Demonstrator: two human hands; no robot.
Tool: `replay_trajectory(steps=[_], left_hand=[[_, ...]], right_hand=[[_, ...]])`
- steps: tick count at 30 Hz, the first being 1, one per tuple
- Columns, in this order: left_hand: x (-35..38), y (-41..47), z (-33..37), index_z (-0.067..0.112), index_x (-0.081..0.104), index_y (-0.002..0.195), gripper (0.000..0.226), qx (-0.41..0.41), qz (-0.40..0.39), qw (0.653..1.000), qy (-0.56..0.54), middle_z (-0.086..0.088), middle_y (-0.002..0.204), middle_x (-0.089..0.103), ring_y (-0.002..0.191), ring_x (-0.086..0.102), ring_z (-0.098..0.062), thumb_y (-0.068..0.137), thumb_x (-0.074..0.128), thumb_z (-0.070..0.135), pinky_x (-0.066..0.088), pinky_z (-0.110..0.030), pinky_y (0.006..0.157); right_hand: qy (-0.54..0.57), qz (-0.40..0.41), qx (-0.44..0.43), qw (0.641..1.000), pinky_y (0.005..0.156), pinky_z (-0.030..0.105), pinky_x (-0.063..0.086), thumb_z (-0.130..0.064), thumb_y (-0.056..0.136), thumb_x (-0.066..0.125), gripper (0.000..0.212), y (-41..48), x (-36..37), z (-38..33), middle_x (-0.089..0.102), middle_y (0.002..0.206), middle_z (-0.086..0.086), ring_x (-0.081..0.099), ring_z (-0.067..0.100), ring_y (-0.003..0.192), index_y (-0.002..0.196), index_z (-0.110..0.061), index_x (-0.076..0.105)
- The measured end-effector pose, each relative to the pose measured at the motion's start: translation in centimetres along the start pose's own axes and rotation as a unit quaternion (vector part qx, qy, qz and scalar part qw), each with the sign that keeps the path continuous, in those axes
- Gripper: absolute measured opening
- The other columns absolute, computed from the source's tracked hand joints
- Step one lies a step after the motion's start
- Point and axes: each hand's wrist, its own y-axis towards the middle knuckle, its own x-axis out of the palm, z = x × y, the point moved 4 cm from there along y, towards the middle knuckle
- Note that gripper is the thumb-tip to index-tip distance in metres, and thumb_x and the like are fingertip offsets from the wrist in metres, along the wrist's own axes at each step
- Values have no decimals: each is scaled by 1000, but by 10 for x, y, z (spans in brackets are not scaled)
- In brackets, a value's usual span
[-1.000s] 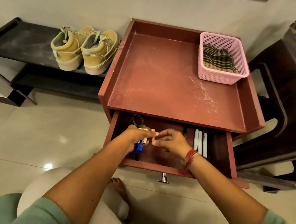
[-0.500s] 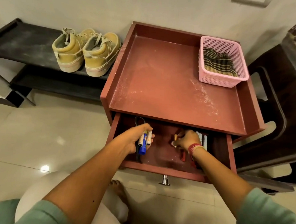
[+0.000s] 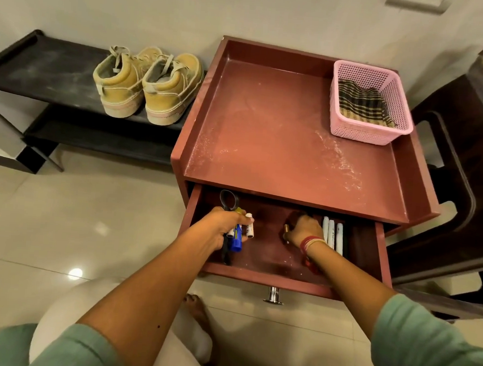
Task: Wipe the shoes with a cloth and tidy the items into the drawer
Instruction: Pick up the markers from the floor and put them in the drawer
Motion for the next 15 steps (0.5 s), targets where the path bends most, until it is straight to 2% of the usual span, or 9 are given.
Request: replay_trajectory(steps=[1, 3, 5, 8, 11, 13, 15], left_hand=[[0, 0, 0, 7, 60, 94, 18, 2, 2, 1000, 1, -10, 85, 64, 71, 64, -18, 82, 70, -2, 54, -31, 51], [1, 0, -1, 8, 60, 91, 20, 6, 3, 1000, 6, -11, 88, 64, 72, 64, -19, 80, 72, -2, 55, -31, 52], [3, -1, -1, 7, 60, 91, 22, 8, 1, 1000, 8, -12, 88, 65, 72, 64, -20, 78, 74, -2, 55, -30, 50], [5, 0, -2, 4, 60, 101, 32, 15, 4, 1000, 13, -14, 91, 66, 72, 65, -21, 74, 78, -1, 55, -29, 48], [4, 3, -3, 2, 59, 112, 45, 22, 13, 999, 19, -17, 101, 67, 78, 67, -25, 72, 80, 1, 56, -32, 56], [6, 3, -4, 2, 62, 106, 36, 28, -2, 999, 17, -14, 93, 67, 74, 66, -23, 75, 78, 2, 56, -30, 55], [12, 1, -4, 4, 63, 95, 18, 31, -22, 999, 31, -11, 81, 64, 66, 63, -19, 81, 74, 8, 55, -29, 52]], right_hand=[[32, -6, -5, 999, 82, 32, 50, -27, 80, 67, 29, -2, -1, -1, 66, 101, 15, 63, 30, 95, 98, -5, 64], [198, -53, -13, 979, 70, 29, 54, -17, 77, 74, 12, -13, -2, -8, 66, 79, 11, 65, 16, 67, 81, -10, 65], [374, -135, -10, 918, 56, 18, 54, -5, 77, 73, 11, -33, -2, -23, 63, 68, 7, 60, 4, 50, 78, -9, 63], [474, -188, 7, 860, 52, 16, 53, 4, 78, 68, 14, -54, -2, -39, 64, 72, 7, 62, 5, 53, 83, -7, 61], [527, -214, 25, 822, 58, 21, 56, 10, 80, 63, 22, -59, -3, -43, 63, 79, 11, 64, 12, 63, 92, -8, 56], [535, -232, 19, 812, 64, 24, 56, 12, 78, 64, 30, -62, -3, -43, 64, 81, 12, 64, 15, 69, 98, -9, 54], [521, -233, 1, 821, 69, 27, 56, 11, 76, 67, 34, -65, -2, -44, 65, 80, 11, 65, 15, 67, 100, -11, 53]])
